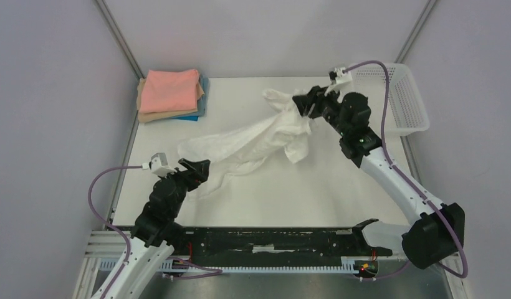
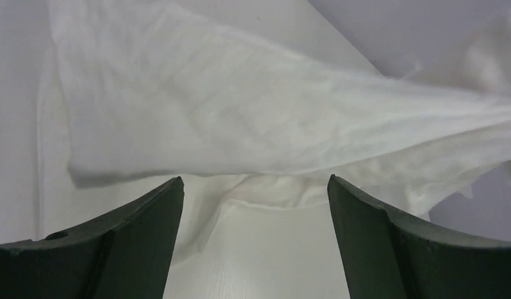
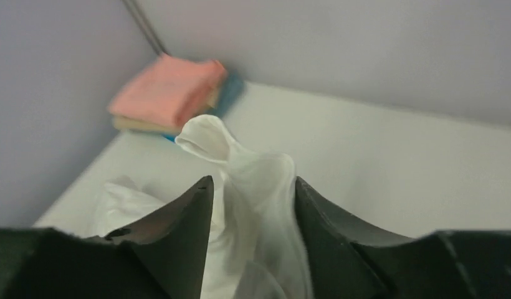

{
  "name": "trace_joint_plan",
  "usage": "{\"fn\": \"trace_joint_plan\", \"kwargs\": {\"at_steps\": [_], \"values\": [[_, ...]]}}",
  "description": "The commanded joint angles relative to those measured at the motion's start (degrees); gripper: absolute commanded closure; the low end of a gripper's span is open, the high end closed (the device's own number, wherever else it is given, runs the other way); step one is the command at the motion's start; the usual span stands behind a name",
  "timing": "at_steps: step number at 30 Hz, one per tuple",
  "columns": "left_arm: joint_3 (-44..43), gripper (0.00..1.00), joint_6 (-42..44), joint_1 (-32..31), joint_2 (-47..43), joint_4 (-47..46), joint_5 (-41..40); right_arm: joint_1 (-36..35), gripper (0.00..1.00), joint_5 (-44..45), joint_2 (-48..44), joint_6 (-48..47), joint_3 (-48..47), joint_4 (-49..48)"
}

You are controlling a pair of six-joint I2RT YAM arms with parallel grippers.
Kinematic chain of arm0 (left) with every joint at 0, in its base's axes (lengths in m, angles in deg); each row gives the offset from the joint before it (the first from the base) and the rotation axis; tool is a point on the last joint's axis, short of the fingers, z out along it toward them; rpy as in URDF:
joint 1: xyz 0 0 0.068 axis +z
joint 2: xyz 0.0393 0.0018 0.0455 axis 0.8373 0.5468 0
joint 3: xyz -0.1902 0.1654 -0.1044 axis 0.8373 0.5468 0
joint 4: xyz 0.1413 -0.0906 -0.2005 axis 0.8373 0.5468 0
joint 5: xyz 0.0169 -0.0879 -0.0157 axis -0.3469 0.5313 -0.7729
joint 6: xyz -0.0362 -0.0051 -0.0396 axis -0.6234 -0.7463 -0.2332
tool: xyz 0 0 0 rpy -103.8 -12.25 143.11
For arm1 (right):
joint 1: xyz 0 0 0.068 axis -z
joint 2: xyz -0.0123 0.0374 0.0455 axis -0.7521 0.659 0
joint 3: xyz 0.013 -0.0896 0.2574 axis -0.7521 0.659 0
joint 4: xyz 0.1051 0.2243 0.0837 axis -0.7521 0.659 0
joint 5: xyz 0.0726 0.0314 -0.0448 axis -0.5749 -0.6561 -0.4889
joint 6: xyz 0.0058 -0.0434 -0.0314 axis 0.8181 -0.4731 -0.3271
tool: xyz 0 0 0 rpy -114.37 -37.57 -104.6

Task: Fold and stack the t-shirts
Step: Move the tshirt to the center of the board, then flatten out the tshirt

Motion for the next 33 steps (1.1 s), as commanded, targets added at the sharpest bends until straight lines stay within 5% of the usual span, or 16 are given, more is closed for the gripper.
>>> {"fn": "trace_joint_plan", "kwargs": {"at_steps": [1, 2, 8, 15, 20, 33], "values": [[-1.39, 0.09, -3.39, -0.01, 1.35, 0.90, -1.80, 6.14, 0.13, 9.73, -5.45, 3.64, 19.78, 1.92], [-1.35, 0.09, -3.63, -0.04, 2.34, 0.73, -2.03, 6.86, 0.02, 11.37, -6.45, 3.22, 23.48, 1.76], [-1.14, 0.09, -5.39, -0.04, 10.88, -0.32, -2.39, 7.33, 0.02, 20.36, -12.97, 0.42, 35.37, 3.34], [-3.43, 0.10, -6.65, 0.01, 24.57, -1.02, -5.87, 7.31, 0.02, 17.16, -22.79, -0.77, 46.56, -1.03], [-7.30, 0.10, -11.44, 0.08, 33.57, 5.21, -9.68, 7.28, 0.02, 16.69, -25.47, 0.03, 49.49, -2.92], [-3.87, 0.28, -14.83, 2.60, 39.61, -1.40, -14.83, 7.26, 0.02, 18.35, -27.97, -0.68, 49.70, -0.97]]}}
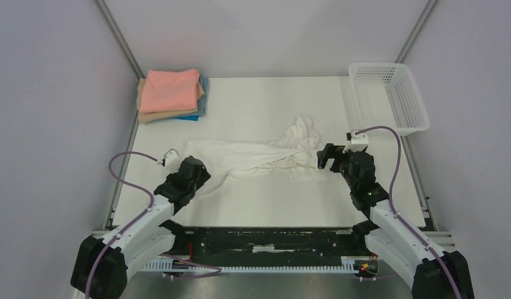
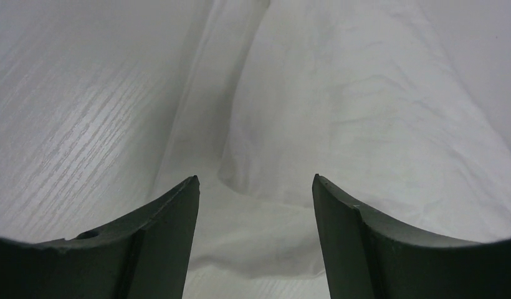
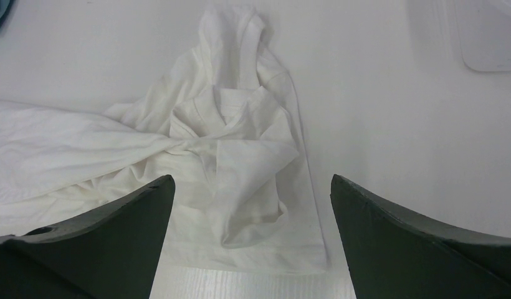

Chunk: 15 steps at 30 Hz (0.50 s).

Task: Fold and stack the t-shirts
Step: Flatten out the tshirt

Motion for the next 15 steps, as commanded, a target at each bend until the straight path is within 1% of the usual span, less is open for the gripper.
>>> {"fn": "trace_joint_plan", "kwargs": {"at_steps": [1, 3, 5, 7, 9, 12, 14, 15], "values": [[1.94, 0.30, -3.59, 1.91, 0.85, -6.16, -5.14, -0.11, 0.02, 1.02, -1.57, -0.72, 0.39, -1.88], [2.70, 0.34, -3.41, 2.69, 1.75, -8.70, -4.35, -0.15, 0.02, 1.26, -1.69, -0.85, 0.40, -1.76], [2.75, 0.41, -3.16, 3.08, 3.10, -10.24, -3.87, -0.15, 0.02, 1.47, -1.64, -0.70, 0.46, -1.69], [2.52, 0.43, -3.24, 3.45, 4.49, -10.40, -4.02, -0.15, 0.02, 1.63, -1.57, -0.69, 0.43, -1.60], [2.15, 0.49, -3.44, 3.67, 5.86, -10.58, -4.09, -0.15, 0.02, 1.66, -1.35, -0.65, 0.43, -1.60], [2.22, 0.55, -3.26, 3.77, 7.12, -12.23, -3.70, -0.15, 0.02, 1.71, -1.22, -0.75, 0.38, -1.48], [2.15, 0.64, -3.19, 3.92, 7.74, -12.51, -3.53, -0.15, 0.02, 1.84, -1.02, -0.75, 0.36, -1.48], [2.01, 0.72, -3.17, 4.00, 7.91, -12.51, -3.37, -0.15, 0.02, 1.97, -0.95, -0.76, 0.29, -1.49]]}}
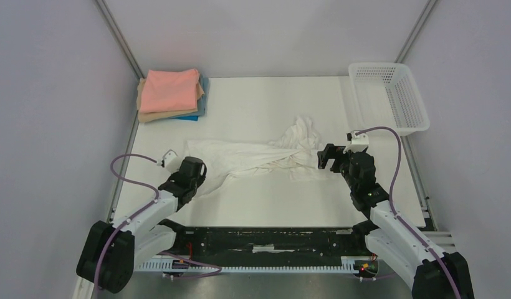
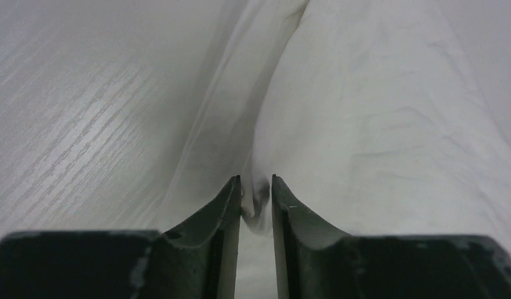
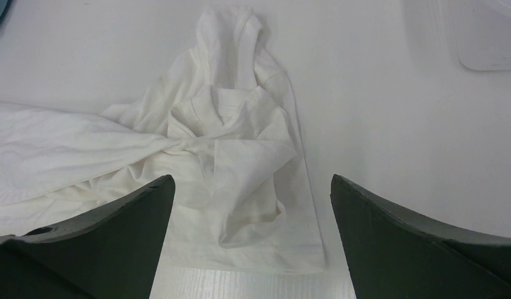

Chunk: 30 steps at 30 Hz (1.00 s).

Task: Fold and stack the t-shirts
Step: Flatten out the tshirt

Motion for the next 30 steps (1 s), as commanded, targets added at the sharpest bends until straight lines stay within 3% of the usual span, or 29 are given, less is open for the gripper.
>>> {"fn": "trace_joint_plan", "kwargs": {"at_steps": [1, 4, 5, 16, 24, 30], "values": [[-0.61, 0.80, -1.44, 0.43, 0.94, -3.38, -1.56, -0.19, 0.02, 1.44, 0.09, -0.77, 0.00, -1.46], [-1.52, 0.97, -0.77, 0.41, 0.16, -2.37, -1.38, -0.17, 0.02, 1.42, 0.51, -1.35, -0.32, -1.43], [-1.85, 0.98, -0.42, 0.39, -0.42, -1.85, -1.51, -0.17, 0.02, 1.31, 0.79, -1.78, -0.48, -1.45], [-3.53, 0.98, 6.61, 0.46, -13.80, -1.74, 0.43, -1.52, 0.02, -3.87, 7.61, -3.74, -5.05, -5.24], [-8.15, 0.98, 8.01, 0.45, -23.26, -0.72, -5.12, -8.12, 0.02, -1.90, 21.74, -7.11, -16.30, -3.21], [-14.01, 0.98, 11.56, 0.42, -24.68, 0.59, -7.58, -8.95, 0.02, 3.51, 26.76, -6.44, -19.29, -2.97]]}}
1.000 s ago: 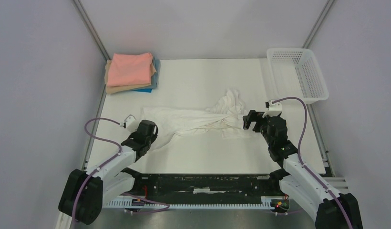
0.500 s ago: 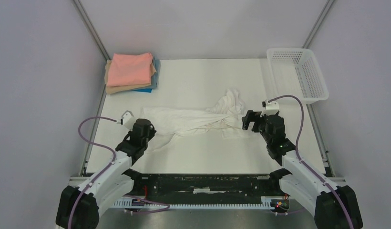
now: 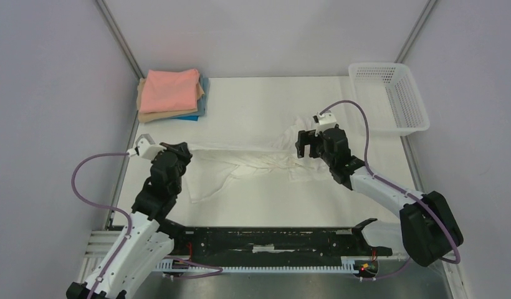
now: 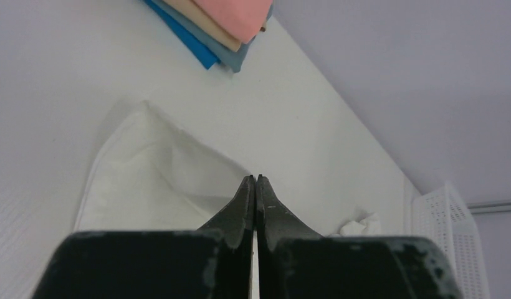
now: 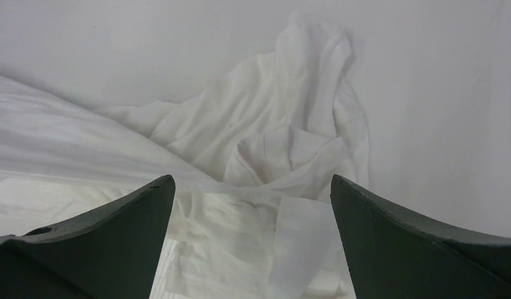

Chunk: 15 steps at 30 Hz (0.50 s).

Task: Fold and stack the t-shirts
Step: Flatten out the tshirt

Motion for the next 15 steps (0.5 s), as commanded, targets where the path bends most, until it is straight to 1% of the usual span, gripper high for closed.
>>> {"fn": "trace_joint_plan", "kwargs": {"at_steps": [1, 3, 7, 8, 9, 11, 13, 15], "values": [[-5.04, 0.98, 4.74, 0.20, -0.80, 0.32, -4.66, -0.22, 0.02, 7.02, 3.31, -0.09, -3.54, -1.11], [-5.43, 0.98, 5.45, 0.22, -0.87, 0.34, -4.88, -0.24, 0.02, 8.93, 6.01, 0.16, -5.36, -1.32], [-5.05, 0.98, 5.84, 0.20, -1.38, 0.97, -5.33, -0.27, 0.02, 8.48, 13.54, 0.95, -11.80, -0.32], [-4.71, 0.98, 5.86, 0.24, -1.54, 1.03, -5.49, -0.23, 0.04, 8.93, 15.49, 1.88, -13.21, -0.72], [-4.30, 0.98, 5.78, 0.23, -1.69, 1.08, -5.65, -0.28, 0.08, 9.87, 16.90, 2.90, -14.16, -1.66], [-3.62, 0.98, 5.73, 0.20, -2.12, 1.24, -5.85, -0.24, 0.18, 9.27, 20.34, 3.31, -15.94, -4.27], [-3.29, 0.98, 5.76, 0.22, -2.48, 1.81, -6.60, -0.28, 0.22, 7.89, 23.15, 3.68, -19.17, -2.81], [-2.99, 0.98, 5.78, 0.25, -2.77, 2.20, -7.55, -0.28, 0.22, 7.11, 25.07, 3.72, -21.31, -0.04]]}}
